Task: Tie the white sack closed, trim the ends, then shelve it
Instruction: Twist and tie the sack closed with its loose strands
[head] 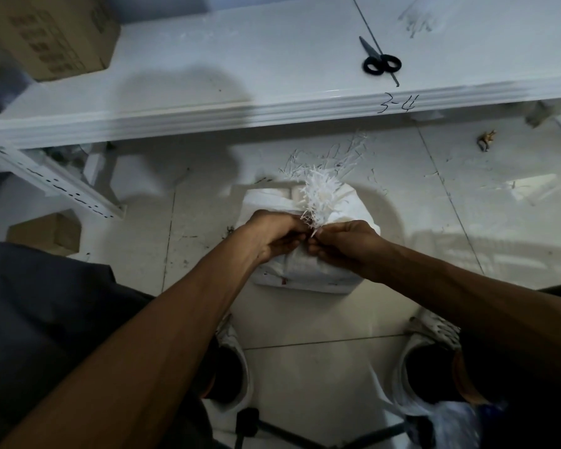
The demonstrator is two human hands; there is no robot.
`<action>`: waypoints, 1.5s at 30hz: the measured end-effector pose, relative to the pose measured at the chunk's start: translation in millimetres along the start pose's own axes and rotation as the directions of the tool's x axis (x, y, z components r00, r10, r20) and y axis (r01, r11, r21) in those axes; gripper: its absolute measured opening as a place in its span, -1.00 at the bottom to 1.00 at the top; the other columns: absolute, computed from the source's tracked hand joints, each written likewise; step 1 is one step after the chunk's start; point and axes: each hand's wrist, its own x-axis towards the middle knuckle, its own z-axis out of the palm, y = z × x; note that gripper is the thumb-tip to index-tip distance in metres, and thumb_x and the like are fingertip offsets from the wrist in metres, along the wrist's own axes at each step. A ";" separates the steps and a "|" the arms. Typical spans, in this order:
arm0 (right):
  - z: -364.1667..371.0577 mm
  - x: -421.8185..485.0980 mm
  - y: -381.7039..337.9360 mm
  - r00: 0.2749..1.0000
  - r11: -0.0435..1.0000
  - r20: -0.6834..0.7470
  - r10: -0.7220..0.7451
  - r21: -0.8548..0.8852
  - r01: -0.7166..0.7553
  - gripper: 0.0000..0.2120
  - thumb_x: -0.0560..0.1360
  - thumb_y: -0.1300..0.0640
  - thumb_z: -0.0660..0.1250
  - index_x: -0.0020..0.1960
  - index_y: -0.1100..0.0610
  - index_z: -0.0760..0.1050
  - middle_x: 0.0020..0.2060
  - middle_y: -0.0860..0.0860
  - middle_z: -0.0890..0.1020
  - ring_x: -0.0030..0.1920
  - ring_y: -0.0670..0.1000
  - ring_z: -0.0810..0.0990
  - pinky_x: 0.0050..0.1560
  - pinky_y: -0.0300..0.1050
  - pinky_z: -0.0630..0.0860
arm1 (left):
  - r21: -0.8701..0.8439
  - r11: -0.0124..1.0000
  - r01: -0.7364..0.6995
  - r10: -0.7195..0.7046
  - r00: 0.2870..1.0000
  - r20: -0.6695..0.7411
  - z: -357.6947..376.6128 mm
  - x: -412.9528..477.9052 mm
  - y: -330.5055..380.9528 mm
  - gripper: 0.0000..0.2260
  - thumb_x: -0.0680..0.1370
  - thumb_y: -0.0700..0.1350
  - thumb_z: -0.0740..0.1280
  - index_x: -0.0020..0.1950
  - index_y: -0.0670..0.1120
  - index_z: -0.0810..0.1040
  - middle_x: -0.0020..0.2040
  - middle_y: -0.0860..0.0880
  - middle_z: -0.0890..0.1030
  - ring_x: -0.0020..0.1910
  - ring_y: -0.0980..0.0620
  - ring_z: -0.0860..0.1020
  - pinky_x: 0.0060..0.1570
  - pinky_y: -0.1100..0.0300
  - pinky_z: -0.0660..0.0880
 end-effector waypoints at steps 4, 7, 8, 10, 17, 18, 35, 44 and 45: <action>1.7 -0.2 0.5 1.000 1.000 -0.027 -0.015 -0.017 0.014 -0.86 0.55 0.27 0.31 -0.16 0.22 0.61 -0.29 0.06 0.69 -0.41 -0.14 0.68 -0.37 -0.32 0.61 | -0.007 0.999 0.031 -0.031 0.999 -0.008 -0.3 -1.6 -0.6 -0.92 0.47 -0.30 0.42 -0.17 -0.14 0.62 -0.32 -0.06 0.62 -0.39 0.12 0.55 -0.42 0.34 0.54; 0.4 -1.5 0.3 0.999 0.999 -0.031 -0.020 -0.034 0.019 -0.86 0.55 0.28 0.30 -0.13 0.24 0.62 -0.29 0.05 0.70 -0.42 -0.15 0.68 -0.40 -0.33 0.60 | -0.036 0.997 0.068 -0.068 0.998 0.017 0.2 0.2 -2.2 -0.91 0.49 -0.29 0.39 -0.19 -0.13 0.61 -0.29 -0.06 0.63 -0.34 0.10 0.56 -0.33 0.31 0.56; 0.7 -1.8 1.0 0.999 0.999 -0.033 -0.020 -0.027 0.019 -0.85 0.56 0.28 0.30 -0.14 0.24 0.61 -0.32 0.03 0.71 -0.42 -0.15 0.68 -0.43 -0.33 0.58 | -0.052 0.995 0.082 -0.081 0.996 0.029 -0.2 -0.2 -3.4 -0.90 0.50 -0.29 0.38 -0.19 -0.14 0.61 -0.28 -0.06 0.63 -0.32 0.09 0.57 -0.29 0.29 0.58; 1.2 -3.0 1.4 0.999 1.000 -0.042 -0.018 -0.006 0.018 -0.83 0.56 0.30 0.29 -0.16 0.23 0.61 -0.39 0.01 0.70 -0.45 -0.15 0.67 -0.46 -0.34 0.55 | -0.061 0.994 0.095 -0.093 0.995 0.043 -0.1 -0.8 -5.9 -0.90 0.51 -0.30 0.35 -0.17 -0.15 0.61 -0.26 -0.08 0.64 -0.30 0.07 0.59 -0.20 0.25 0.60; 3.2 -7.2 -0.9 0.996 0.992 -0.056 -0.065 -0.110 0.058 -0.79 0.56 0.35 0.27 -0.22 0.21 0.58 -0.34 0.10 0.61 -0.50 -0.15 0.57 -0.46 -0.37 0.50 | -0.028 0.999 -0.027 0.026 0.999 -0.023 4.9 -0.4 -7.9 -0.86 0.47 -0.36 0.32 -0.11 -0.18 0.64 -0.25 -0.13 0.67 -0.32 0.02 0.61 -0.26 0.22 0.63; 1.4 -7.9 -1.5 0.996 0.983 -0.036 -0.086 -0.163 0.079 -0.80 0.54 0.37 0.28 -0.21 0.21 0.58 -0.34 0.11 0.61 -0.46 -0.13 0.57 -0.44 -0.37 0.51 | -0.027 0.999 -0.027 0.026 0.999 -0.025 6.6 -2.1 -8.2 -0.87 0.47 -0.36 0.32 -0.14 -0.18 0.63 -0.27 -0.13 0.66 -0.33 0.02 0.61 -0.26 0.22 0.63; -0.5 -8.0 6.1 0.798 0.394 0.036 -0.601 -0.856 0.335 -0.85 0.45 0.18 0.31 -0.24 0.12 0.63 -0.36 0.03 0.73 -0.31 -0.03 0.69 -0.13 -0.15 0.55 | -0.002 0.988 -0.158 0.157 0.983 -0.095 10.8 -3.9 -16.2 -0.71 0.36 -0.41 0.48 -0.36 -0.05 0.57 -0.38 -0.10 0.58 -0.25 -0.07 0.55 -0.14 0.06 0.51; -1.9 -2.0 9.4 0.770 0.345 0.091 -0.632 -0.856 0.384 -0.84 0.47 0.15 0.36 -0.28 0.10 0.61 -0.40 -0.03 0.66 -0.29 0.01 0.66 -0.18 -0.14 0.49 | -0.044 0.988 -0.148 0.140 0.977 -0.160 10.2 3.6 -9.2 -0.71 0.23 -0.35 0.57 -0.16 -0.14 0.57 -0.28 -0.13 0.63 -0.20 -0.06 0.64 -0.04 -0.05 0.65; -2.6 -1.6 9.6 0.773 0.354 0.094 -0.627 -0.850 0.391 -0.85 0.47 0.15 0.36 -0.27 0.09 0.61 -0.38 -0.01 0.69 -0.31 -0.01 0.67 -0.18 -0.13 0.51 | -0.045 0.988 -0.146 0.137 0.977 -0.161 10.8 2.7 -9.2 -0.71 0.23 -0.33 0.58 -0.11 -0.19 0.62 -0.26 -0.14 0.65 -0.20 -0.05 0.65 -0.02 -0.05 0.64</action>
